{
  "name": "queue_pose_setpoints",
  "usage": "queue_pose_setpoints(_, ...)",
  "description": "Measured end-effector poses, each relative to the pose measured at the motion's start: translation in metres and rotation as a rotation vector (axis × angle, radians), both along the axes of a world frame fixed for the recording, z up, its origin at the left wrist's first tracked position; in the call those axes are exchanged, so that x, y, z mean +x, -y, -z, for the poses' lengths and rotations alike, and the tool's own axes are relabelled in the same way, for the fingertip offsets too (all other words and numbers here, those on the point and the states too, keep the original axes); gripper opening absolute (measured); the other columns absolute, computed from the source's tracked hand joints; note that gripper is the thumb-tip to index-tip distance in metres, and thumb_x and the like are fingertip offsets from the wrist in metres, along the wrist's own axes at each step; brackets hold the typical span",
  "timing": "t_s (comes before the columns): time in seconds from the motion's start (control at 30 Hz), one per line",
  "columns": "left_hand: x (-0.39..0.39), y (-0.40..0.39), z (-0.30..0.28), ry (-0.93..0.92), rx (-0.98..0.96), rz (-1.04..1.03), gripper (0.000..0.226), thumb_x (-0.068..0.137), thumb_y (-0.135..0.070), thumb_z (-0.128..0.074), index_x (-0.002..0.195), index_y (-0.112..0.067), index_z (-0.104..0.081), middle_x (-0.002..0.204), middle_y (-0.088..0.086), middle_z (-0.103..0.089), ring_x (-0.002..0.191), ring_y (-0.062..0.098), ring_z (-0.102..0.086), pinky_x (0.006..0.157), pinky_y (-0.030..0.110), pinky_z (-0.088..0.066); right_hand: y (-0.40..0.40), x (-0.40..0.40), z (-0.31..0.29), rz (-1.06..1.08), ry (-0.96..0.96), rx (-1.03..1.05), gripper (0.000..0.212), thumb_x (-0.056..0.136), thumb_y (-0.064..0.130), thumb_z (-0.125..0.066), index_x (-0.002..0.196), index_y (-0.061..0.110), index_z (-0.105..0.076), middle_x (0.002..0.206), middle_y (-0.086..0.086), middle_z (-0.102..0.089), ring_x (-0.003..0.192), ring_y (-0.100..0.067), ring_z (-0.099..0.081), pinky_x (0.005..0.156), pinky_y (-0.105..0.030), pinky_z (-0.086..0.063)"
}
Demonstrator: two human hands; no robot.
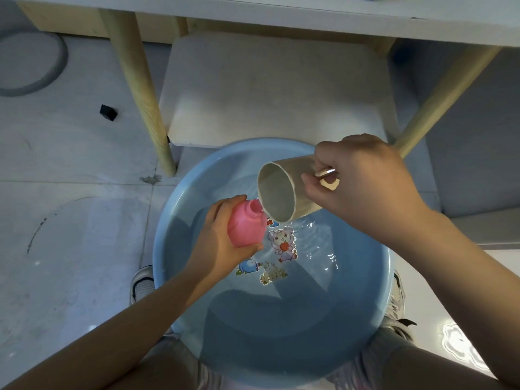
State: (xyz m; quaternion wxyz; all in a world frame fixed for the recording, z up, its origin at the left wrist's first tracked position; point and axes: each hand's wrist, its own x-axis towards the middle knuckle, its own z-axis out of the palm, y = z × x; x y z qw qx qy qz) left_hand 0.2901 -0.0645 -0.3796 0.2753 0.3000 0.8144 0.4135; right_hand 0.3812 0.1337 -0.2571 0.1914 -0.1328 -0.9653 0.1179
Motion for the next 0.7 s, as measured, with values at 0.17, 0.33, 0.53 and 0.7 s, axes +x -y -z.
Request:
queue_pose_setpoints(0.17,0.0006,-0.0011,-0.0013,-0.012,-0.002,0.008,0.085,0.058,-0.022,-0.089,0.125,-0.04,-0.041,0.127,-0.011,-0.041,0.111,0.004,-0.043,0.082,0.005,-0.037,0.0018,-0.0016,0.0012,-0.045,-0.002,0.031,0.026,0.072,0.028,-0.047,0.058,0.007,-0.053,0.047,-0.005,-0.052,0.047,-0.027,-0.047,0.058,-0.029,-0.042)
queue_pose_setpoints(0.33,0.001,-0.0025,-0.0003,-0.018,-0.019,0.01,0.086,0.057,-0.023,-0.09,0.125,-0.042,-0.04,0.126,-0.013,-0.04,0.108,0.001,-0.042,0.08,0.003,-0.035,0.001,-0.0021,0.0005,-0.086,-0.011,0.063,0.025,0.072,0.027,-0.049,0.058,0.007,-0.05,0.048,-0.005,-0.05,0.05,-0.027,-0.046,0.059,-0.03,-0.042)
queue_pose_setpoints(0.53,0.0015,-0.0024,-0.0016,-0.014,-0.032,0.011,0.087,0.057,-0.021,-0.09,0.128,-0.036,-0.042,0.126,-0.013,-0.04,0.105,-0.002,-0.042,0.077,0.0,-0.034,0.0004,-0.0024,0.0012,-0.13,-0.005,0.087,0.022,0.074,0.024,-0.049,0.058,0.009,-0.048,0.049,-0.004,-0.048,0.053,-0.022,-0.039,0.062,-0.03,-0.031)
queue_pose_setpoints(0.7,0.0022,-0.003,-0.0023,-0.007,-0.032,0.016,0.086,0.057,-0.021,-0.09,0.126,-0.039,-0.041,0.125,-0.013,-0.04,0.099,-0.008,-0.04,0.074,-0.005,-0.033,0.0023,-0.004,0.0041,-0.157,-0.017,0.093,0.021,0.073,0.018,-0.057,0.058,0.008,-0.047,0.05,-0.005,-0.047,0.057,-0.02,-0.033,0.064,-0.032,-0.03)
